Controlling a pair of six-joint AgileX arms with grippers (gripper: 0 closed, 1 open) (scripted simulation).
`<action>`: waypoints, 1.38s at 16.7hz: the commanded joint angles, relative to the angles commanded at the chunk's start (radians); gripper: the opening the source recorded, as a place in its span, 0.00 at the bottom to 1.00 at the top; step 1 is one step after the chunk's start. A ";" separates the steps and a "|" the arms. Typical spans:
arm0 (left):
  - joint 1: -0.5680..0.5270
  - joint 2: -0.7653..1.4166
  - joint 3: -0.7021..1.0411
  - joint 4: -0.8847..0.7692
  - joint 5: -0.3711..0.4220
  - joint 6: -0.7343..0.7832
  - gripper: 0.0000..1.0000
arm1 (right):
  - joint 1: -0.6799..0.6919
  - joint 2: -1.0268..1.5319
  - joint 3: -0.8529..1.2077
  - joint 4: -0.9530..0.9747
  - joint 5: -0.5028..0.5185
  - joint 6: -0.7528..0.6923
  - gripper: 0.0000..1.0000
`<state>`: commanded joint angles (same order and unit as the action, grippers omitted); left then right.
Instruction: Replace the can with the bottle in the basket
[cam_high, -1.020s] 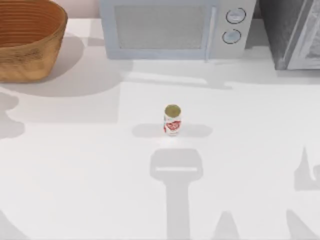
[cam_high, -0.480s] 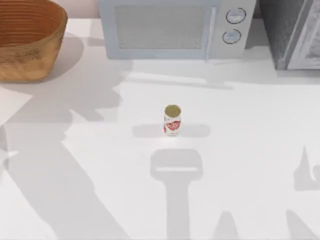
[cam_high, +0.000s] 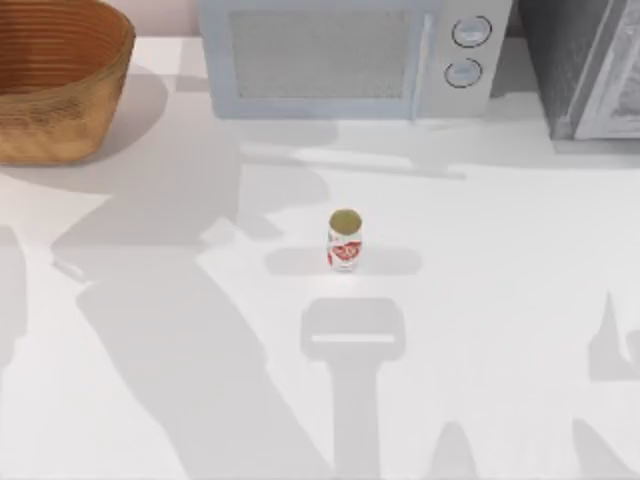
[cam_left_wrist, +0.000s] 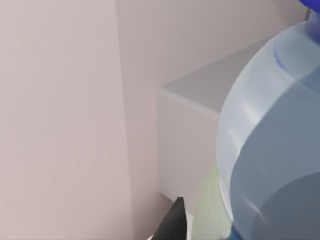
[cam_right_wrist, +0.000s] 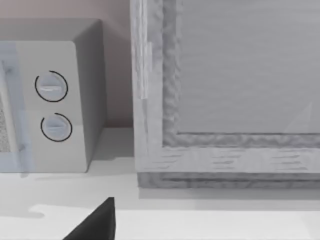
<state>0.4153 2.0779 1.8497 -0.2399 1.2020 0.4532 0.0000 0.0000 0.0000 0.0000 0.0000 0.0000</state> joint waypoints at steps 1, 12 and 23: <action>0.000 0.000 0.000 0.000 0.000 0.000 0.00 | 0.000 0.000 0.000 0.000 0.000 0.000 1.00; -0.095 0.082 -0.045 0.215 -0.086 -0.094 0.00 | 0.000 0.000 0.000 0.000 0.000 0.000 1.00; -0.099 0.086 -0.047 0.223 -0.089 -0.098 0.53 | 0.000 0.000 0.000 0.000 0.000 0.000 1.00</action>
<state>0.3163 2.1635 1.8027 -0.0166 1.1129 0.3551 0.0000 0.0000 0.0000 0.0000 0.0000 0.0000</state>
